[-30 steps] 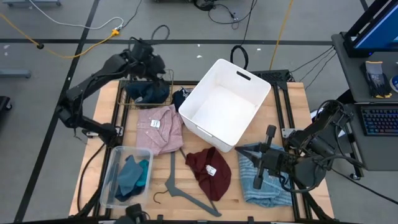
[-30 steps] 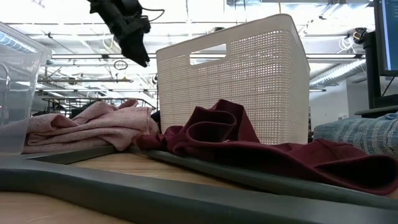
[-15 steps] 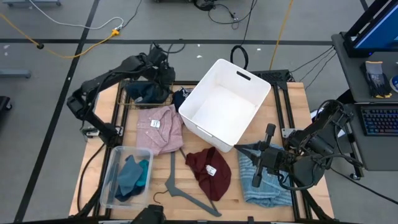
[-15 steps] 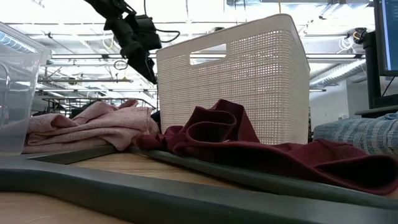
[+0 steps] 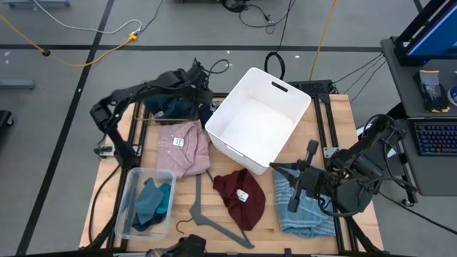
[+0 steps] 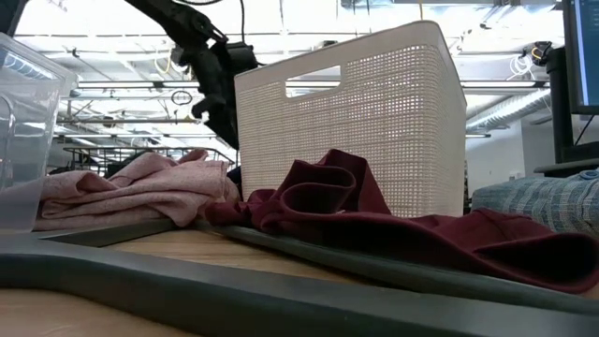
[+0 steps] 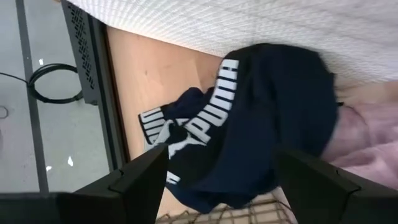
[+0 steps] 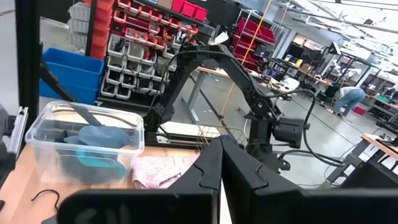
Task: Pick & Place Cloths
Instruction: Put the blue underwear into the wire basket
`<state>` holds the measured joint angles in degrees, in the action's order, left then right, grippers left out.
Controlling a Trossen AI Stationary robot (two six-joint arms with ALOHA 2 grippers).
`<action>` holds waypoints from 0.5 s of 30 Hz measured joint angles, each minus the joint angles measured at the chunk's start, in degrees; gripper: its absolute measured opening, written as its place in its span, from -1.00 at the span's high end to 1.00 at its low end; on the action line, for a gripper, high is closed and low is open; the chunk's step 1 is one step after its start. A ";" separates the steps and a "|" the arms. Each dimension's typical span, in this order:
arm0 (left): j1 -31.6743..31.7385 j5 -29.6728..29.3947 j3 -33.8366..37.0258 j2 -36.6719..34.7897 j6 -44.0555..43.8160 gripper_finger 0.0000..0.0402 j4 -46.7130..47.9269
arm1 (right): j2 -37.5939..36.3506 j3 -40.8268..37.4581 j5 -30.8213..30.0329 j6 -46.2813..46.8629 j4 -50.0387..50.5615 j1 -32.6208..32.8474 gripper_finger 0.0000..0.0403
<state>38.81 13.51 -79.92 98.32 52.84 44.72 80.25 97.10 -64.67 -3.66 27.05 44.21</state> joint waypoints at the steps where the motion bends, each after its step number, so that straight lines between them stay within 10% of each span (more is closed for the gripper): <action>1: 0.03 -0.02 0.00 0.40 0.00 -0.42 -0.41 | 0.00 0.00 -0.02 0.00 -0.34 -0.09 1.00; 15: 2.05 3.35 -0.04 2.78 -0.91 -0.42 -2.66 | 0.00 0.00 0.16 0.01 -1.56 -1.54 1.00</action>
<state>40.86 16.86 -79.96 101.10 51.93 42.06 80.26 97.10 -64.51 -3.66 25.50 42.68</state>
